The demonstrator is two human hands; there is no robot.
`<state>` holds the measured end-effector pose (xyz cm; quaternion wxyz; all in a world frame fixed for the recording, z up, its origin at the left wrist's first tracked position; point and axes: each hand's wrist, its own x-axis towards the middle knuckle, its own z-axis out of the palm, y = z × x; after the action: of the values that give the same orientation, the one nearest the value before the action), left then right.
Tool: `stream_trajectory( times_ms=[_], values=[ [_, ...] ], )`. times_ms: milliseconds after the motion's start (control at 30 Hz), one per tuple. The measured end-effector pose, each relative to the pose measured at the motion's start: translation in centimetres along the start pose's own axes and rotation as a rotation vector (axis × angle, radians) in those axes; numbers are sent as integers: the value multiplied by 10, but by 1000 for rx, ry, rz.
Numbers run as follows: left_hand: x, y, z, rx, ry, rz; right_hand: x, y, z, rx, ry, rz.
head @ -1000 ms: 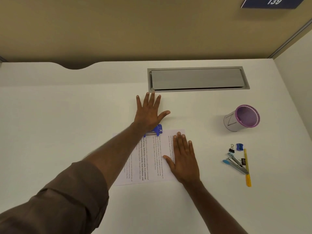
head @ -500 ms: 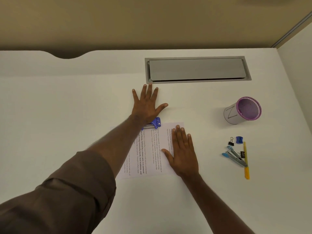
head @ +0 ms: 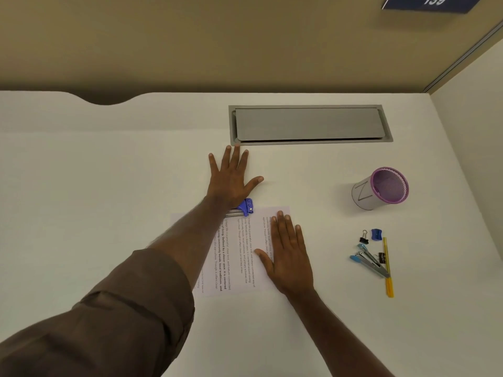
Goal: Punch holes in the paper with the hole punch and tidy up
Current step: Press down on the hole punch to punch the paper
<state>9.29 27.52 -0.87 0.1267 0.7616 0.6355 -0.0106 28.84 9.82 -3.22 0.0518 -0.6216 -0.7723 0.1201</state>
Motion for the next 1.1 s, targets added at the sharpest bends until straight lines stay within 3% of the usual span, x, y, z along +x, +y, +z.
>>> stream_trajectory(
  times_ms=[567,1100],
  values=[
    [-5,2,-5,37,184,45,1,1,4,-21,-5,0],
    [-17,10,-33,58,71,51,2,2,5,4,0,-5]
  ],
)
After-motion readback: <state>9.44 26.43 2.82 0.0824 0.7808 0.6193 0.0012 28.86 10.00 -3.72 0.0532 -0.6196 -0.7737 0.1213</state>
